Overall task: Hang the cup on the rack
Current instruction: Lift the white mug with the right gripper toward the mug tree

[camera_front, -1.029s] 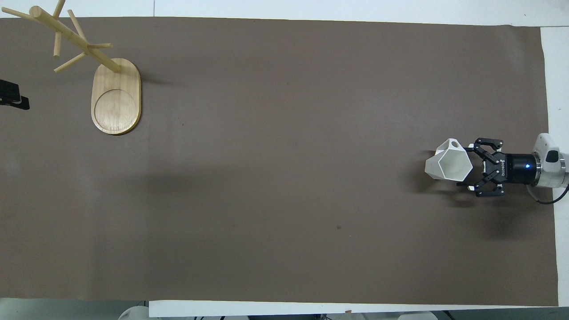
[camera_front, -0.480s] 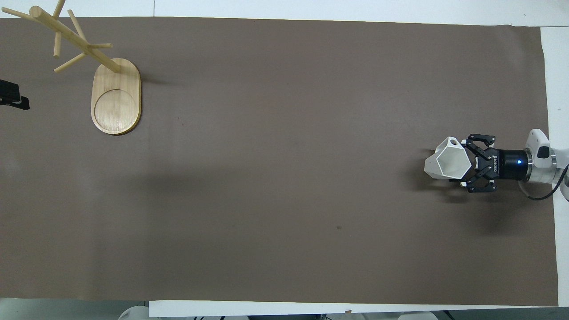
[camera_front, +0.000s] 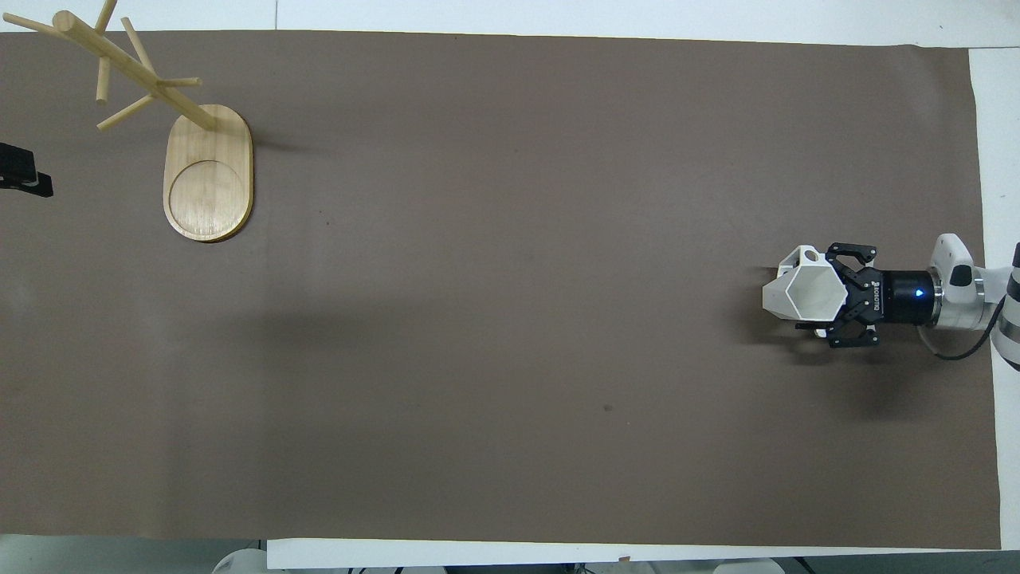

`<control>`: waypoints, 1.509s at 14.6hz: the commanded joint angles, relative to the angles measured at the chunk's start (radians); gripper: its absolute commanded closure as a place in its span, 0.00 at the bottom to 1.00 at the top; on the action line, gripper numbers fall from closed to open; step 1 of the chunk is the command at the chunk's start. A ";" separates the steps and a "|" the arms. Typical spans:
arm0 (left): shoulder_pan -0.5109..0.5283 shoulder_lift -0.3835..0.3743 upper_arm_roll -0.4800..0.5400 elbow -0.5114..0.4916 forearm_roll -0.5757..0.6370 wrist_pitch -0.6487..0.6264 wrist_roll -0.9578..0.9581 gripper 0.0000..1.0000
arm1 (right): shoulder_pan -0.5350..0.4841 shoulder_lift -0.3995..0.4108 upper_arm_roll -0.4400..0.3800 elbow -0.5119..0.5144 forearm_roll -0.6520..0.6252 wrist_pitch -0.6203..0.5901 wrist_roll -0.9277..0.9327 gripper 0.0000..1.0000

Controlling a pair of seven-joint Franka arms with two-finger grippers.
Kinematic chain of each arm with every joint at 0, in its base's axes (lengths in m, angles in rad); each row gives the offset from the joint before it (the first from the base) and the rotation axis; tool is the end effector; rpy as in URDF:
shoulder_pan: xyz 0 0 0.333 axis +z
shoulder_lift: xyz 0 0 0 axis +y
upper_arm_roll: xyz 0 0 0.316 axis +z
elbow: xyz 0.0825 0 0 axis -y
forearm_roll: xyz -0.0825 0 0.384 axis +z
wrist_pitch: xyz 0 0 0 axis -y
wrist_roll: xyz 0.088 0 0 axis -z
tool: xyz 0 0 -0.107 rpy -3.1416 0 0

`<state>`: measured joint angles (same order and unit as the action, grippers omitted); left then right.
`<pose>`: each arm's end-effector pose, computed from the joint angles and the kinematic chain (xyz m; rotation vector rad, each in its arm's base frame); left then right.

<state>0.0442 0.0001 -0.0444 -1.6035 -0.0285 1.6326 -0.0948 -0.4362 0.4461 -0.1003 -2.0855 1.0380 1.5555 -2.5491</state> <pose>0.5601 -0.0030 0.6145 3.1079 0.1492 0.0430 0.4791 -0.1767 0.2098 -1.5342 -1.3412 -1.0343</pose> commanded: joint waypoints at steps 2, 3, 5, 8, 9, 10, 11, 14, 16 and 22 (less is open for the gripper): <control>0.014 -0.015 -0.011 -0.019 0.009 -0.002 0.000 0.00 | 0.033 -0.026 0.004 -0.044 0.027 0.024 -0.046 0.00; 0.014 -0.015 -0.011 -0.021 0.009 -0.002 0.000 0.00 | 0.034 -0.027 0.004 -0.044 0.027 0.024 -0.046 0.00; 0.014 -0.015 -0.011 -0.019 0.009 -0.002 0.000 0.00 | 0.045 -0.027 0.004 -0.042 0.027 0.024 -0.045 0.04; 0.014 -0.015 -0.011 -0.021 0.009 -0.002 0.000 0.00 | 0.051 -0.026 0.004 -0.036 0.027 0.024 -0.046 0.47; 0.014 -0.015 -0.011 -0.021 0.009 -0.002 0.000 0.00 | 0.053 -0.029 0.005 -0.028 0.027 0.021 -0.042 0.68; 0.014 -0.015 -0.011 -0.019 0.009 -0.002 0.000 0.00 | 0.062 -0.042 0.016 -0.027 0.028 0.023 -0.030 0.73; 0.011 -0.015 -0.012 -0.019 0.009 -0.003 -0.009 0.00 | 0.092 -0.062 0.031 -0.010 0.030 0.027 0.021 0.73; 0.000 -0.015 -0.014 -0.019 0.009 -0.002 -0.006 0.00 | 0.224 -0.095 0.051 0.030 0.121 0.052 0.197 0.73; -0.001 -0.017 -0.018 -0.021 0.009 -0.019 -0.006 0.00 | 0.313 -0.118 0.054 0.056 0.207 0.147 0.286 0.76; -0.101 -0.054 -0.022 -0.088 0.009 -0.056 -0.006 0.00 | 0.624 -0.253 0.056 0.064 0.315 0.481 0.579 0.76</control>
<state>0.0027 -0.0067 -0.0691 -1.6253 -0.0288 1.5777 -0.0901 0.1327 0.2451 -0.0399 -2.0027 1.3355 1.9768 -2.0422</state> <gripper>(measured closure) 0.000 0.220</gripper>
